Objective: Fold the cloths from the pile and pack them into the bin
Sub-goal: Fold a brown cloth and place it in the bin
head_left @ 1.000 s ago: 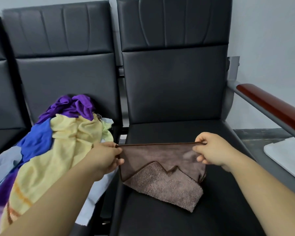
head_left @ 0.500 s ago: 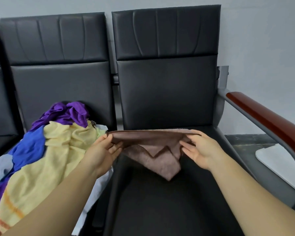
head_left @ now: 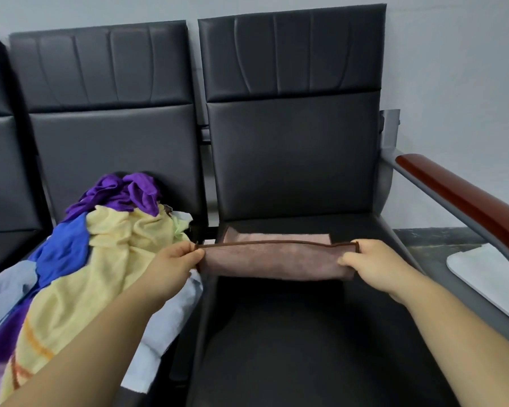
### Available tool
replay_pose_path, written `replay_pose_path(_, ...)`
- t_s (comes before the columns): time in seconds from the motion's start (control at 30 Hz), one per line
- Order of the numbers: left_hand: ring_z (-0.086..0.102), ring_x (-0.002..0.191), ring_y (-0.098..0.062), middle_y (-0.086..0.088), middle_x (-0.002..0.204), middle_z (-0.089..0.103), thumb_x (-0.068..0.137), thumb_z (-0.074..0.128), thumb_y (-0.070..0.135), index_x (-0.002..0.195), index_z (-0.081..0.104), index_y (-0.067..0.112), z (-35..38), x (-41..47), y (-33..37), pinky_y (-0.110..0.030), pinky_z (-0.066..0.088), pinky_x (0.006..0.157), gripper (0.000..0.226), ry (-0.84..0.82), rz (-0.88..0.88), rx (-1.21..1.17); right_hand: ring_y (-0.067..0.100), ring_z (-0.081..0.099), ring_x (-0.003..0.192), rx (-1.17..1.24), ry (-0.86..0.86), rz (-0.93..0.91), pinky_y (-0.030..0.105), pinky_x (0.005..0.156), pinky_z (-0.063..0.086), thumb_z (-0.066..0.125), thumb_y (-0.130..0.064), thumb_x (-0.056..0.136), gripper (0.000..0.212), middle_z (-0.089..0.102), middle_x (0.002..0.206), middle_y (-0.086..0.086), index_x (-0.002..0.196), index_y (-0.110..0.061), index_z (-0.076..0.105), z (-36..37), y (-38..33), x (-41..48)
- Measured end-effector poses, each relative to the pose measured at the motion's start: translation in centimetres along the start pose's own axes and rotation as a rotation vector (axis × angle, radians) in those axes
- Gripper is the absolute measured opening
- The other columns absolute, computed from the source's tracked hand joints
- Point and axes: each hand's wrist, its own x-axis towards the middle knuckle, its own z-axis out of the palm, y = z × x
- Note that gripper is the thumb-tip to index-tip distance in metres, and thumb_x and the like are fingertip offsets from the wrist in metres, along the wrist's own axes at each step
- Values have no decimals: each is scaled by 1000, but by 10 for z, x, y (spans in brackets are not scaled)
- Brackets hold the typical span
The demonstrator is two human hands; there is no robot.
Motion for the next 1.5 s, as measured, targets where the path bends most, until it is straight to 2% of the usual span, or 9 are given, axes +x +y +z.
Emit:
replay_pose_path(0.3, 49, 49, -16, -1, 54, 49, 98, 54, 14, 78, 57, 12, 17, -16, -13, -25, 48, 54, 21, -199, -354, 139, 27, 67, 100, -13, -238, 342, 38, 81, 55, 66, -22, 88, 22, 73, 104, 7, 106, -11, 74, 17, 13, -9)
replay_pose_path(0.53, 52, 65, -22, -9, 73, 49, 102, 51, 17, 81, 49, 9, 35, -4, -32, -34, 52, 54, 22, -88, -253, 211, 20, 44, 60, -66, -102, 281, 32, 56, 35, 64, -20, 84, 16, 48, 62, 0, 71, -17, 54, 33, 17, -1)
replay_pose_path(0.67, 65, 75, -37, -21, 80, 62, 102, 50, 26, 90, 54, -2, 40, 3, -39, -50, 60, 70, 30, -1, -192, 387, 21, 46, 62, -95, -39, 248, 34, 59, 36, 61, -19, 85, 14, 50, 64, 1, 73, -16, 54, 40, 18, 7)
replay_pose_path(0.83, 58, 72, -27, -15, 81, 64, 104, 48, 33, 86, 56, 9, 53, 11, -48, -34, 45, 69, 31, 92, -104, 569, 21, 49, 62, -139, -9, 259, 32, 56, 37, 62, -19, 86, 12, 54, 68, 3, 76, -13, 58, 44, 21, 17)
replay_pose_path(0.97, 60, 68, -27, -3, 74, 61, 82, 28, 74, 79, 48, 34, 52, 34, -89, -43, 55, 74, 45, 153, -165, 662, 23, 61, 72, -298, -28, 254, 32, 57, 42, 62, -23, 93, 15, 65, 81, 5, 85, -11, 65, 47, 22, 22)
replay_pose_path(1.07, 56, 65, -18, 1, 70, 57, 91, 45, 59, 81, 47, 24, 56, 27, -81, -34, 49, 71, 37, 128, -149, 650, 20, 63, 76, -408, -15, 223, 30, 54, 40, 61, -28, 96, 19, 65, 88, 4, 102, -11, 62, 49, 21, 21)
replay_pose_path(1.2, 59, 78, -21, 2, 82, 56, 82, 53, 66, 92, 38, 30, 56, 1, -47, -36, 50, 77, 40, 137, -126, 674, 18, 64, 78, -502, 9, 258, 32, 59, 53, 65, -39, 95, 62, 60, 97, 3, 143, -16, 35, 47, 14, 11)
replay_pose_path(1.37, 54, 107, -31, -8, 117, 47, 92, 62, 44, 113, 48, 15, 72, -26, -19, -41, 46, 95, 38, 7, -1, 832, 27, 53, 112, -662, -4, 76, 39, 85, 54, 63, -38, 94, 49, 45, 131, 6, 138, -23, 46, 50, 10, -7)
replay_pose_path(1.5, 61, 100, -22, 1, 107, 61, 94, 60, 37, 114, 51, 24, 90, -44, -10, -32, 48, 86, 25, -259, 135, 730, 16, 59, 95, -701, -151, -64, 35, 84, 57, 61, -31, 93, 19, 55, 117, -4, 111, -26, 63, 54, 7, -21)
